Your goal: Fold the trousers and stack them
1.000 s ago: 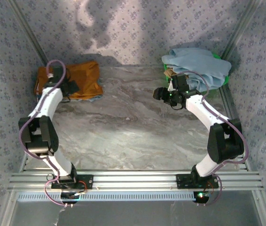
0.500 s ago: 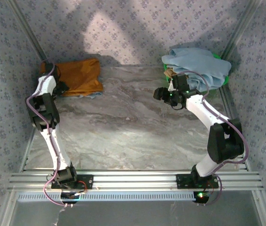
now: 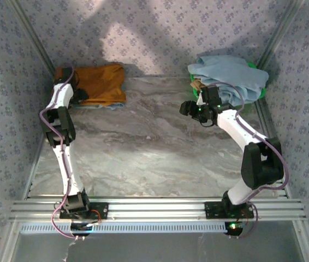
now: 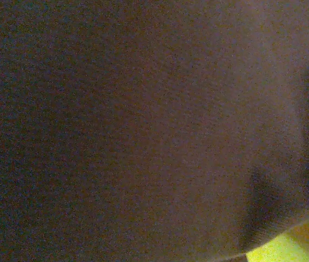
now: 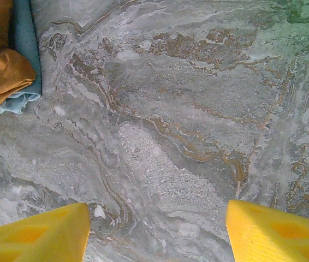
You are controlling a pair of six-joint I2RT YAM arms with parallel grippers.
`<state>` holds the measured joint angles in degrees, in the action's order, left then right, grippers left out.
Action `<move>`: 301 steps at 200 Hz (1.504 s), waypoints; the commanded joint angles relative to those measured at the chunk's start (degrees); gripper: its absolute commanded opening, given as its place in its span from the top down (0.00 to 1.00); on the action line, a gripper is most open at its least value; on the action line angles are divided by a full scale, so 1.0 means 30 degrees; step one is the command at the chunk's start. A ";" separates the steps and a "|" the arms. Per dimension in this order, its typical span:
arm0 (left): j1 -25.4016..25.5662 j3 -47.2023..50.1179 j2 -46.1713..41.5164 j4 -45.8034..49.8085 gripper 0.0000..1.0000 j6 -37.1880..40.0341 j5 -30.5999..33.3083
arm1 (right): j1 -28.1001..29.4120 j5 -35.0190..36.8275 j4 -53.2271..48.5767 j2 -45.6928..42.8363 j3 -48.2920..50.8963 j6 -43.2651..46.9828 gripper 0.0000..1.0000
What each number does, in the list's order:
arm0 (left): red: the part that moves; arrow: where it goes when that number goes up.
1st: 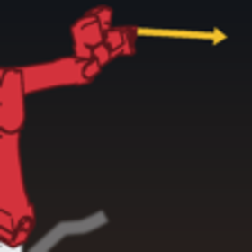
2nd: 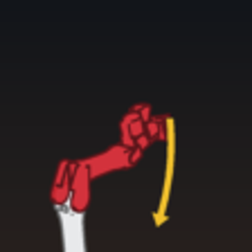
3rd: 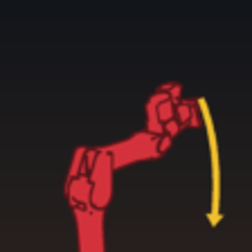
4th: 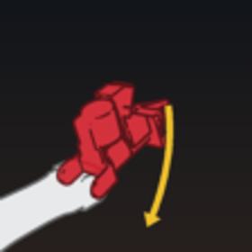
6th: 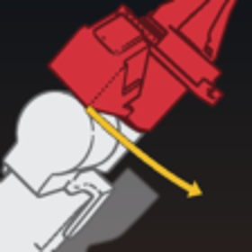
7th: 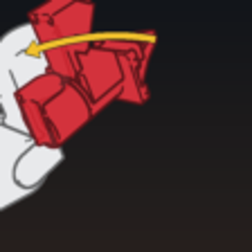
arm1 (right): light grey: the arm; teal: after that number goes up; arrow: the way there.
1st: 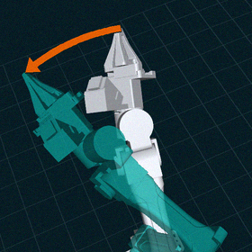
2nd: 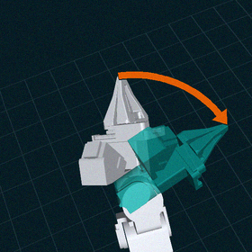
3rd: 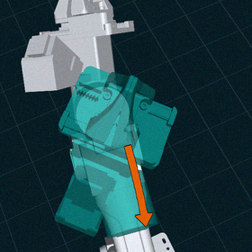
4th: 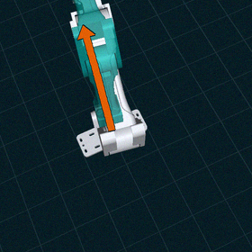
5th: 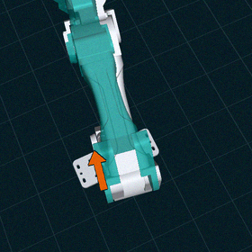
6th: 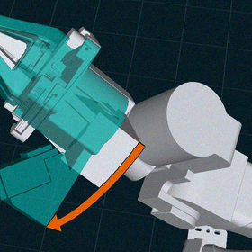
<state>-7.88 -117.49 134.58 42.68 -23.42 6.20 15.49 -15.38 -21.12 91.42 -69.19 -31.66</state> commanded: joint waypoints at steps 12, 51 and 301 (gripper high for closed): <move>0.1128 0.3258 -0.4139 -0.1136 0.04 0.0986 -0.1724 | -0.0079 0.0214 -0.0619 -0.1583 0.0065 0.0335 0.30; 0.1687 0.9615 -1.2706 -0.3272 0.00 0.0068 -0.0838 | 0.0018 0.0764 -0.0737 -0.4415 0.0119 0.0299 0.27; 0.5069 3.7325 -2.8503 -2.7901 0.00 0.6824 0.3898 | -0.2876 0.7561 1.7552 -1.0049 1.3749 0.6946 0.00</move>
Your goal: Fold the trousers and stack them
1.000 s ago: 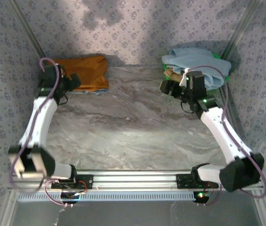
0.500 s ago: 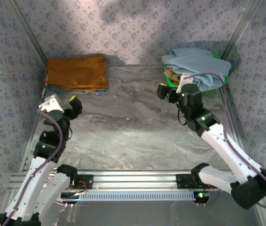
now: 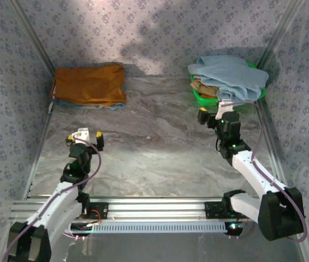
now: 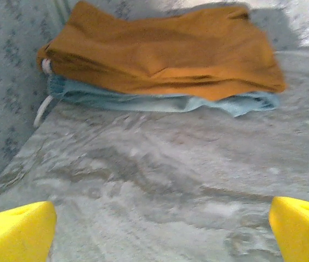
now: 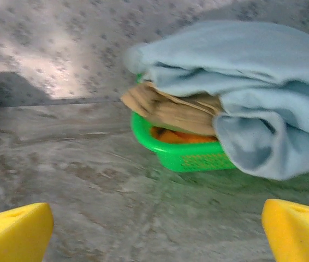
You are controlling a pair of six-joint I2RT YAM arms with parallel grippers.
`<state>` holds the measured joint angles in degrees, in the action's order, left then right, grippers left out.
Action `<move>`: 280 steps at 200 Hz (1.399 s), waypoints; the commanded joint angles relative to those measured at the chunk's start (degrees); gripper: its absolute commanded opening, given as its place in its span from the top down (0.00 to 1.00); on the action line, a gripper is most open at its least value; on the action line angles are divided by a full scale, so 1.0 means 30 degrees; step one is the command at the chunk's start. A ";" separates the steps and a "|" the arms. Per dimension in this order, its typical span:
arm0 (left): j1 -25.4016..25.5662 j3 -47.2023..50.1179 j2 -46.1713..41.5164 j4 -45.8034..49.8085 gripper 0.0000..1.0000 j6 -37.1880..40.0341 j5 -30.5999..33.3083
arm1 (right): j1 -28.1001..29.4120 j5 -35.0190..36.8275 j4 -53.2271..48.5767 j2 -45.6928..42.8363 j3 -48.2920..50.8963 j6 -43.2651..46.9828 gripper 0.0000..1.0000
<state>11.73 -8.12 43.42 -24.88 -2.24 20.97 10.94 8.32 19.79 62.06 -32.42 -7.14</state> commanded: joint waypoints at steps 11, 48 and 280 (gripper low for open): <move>-0.2156 0.0862 0.3326 -0.6584 0.00 -0.0665 -0.1683 | -0.1931 -0.0428 0.3953 -0.0323 0.1926 -0.1482 0.00; -0.3392 -0.0268 0.9181 -1.0740 0.01 -0.0859 -0.2750 | -0.3128 -0.0386 0.3808 -0.0887 0.3089 -0.0273 0.00; -0.4226 -0.5233 1.4853 -0.7203 0.00 0.0275 -0.6118 | -0.4232 -0.1950 0.8403 0.8346 0.3111 0.2862 0.00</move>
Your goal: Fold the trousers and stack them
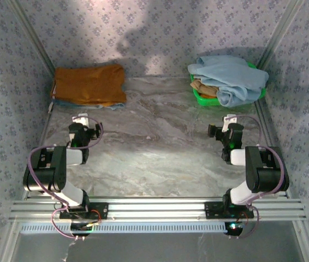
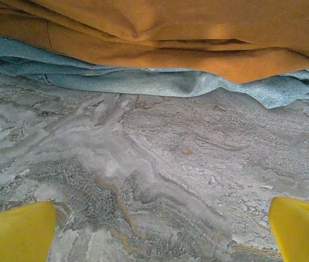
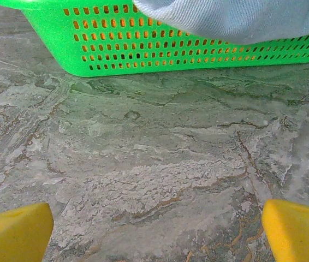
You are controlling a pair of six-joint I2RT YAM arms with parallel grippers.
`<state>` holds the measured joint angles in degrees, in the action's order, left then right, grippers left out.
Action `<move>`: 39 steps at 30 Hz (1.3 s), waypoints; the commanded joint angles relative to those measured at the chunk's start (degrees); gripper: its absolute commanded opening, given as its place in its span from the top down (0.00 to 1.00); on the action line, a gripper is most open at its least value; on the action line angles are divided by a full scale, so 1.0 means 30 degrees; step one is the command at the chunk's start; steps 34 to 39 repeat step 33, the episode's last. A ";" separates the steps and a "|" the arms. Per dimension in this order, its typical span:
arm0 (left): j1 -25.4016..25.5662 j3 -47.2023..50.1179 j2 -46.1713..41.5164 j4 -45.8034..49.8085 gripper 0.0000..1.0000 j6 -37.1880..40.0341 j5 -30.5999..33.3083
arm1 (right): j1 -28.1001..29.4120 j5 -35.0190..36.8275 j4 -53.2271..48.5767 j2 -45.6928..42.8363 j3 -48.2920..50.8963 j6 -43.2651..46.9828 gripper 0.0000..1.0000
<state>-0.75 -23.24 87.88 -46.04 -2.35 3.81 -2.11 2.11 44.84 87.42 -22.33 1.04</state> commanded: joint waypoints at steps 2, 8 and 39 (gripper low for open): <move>-0.0056 -0.0207 0.0045 -0.0151 0.00 0.0286 -0.0418 | 0.0146 0.0138 0.0065 -0.0102 -0.0222 0.0134 0.00; -0.0060 -0.0191 0.0053 -0.0151 0.00 0.0287 -0.0421 | 0.0147 0.0147 0.0082 -0.0106 -0.0222 0.0152 0.00; -0.0137 -0.0220 0.0040 -0.0092 0.00 0.0271 -0.0632 | 0.0146 0.0147 0.0101 -0.0131 -0.0232 0.0152 0.00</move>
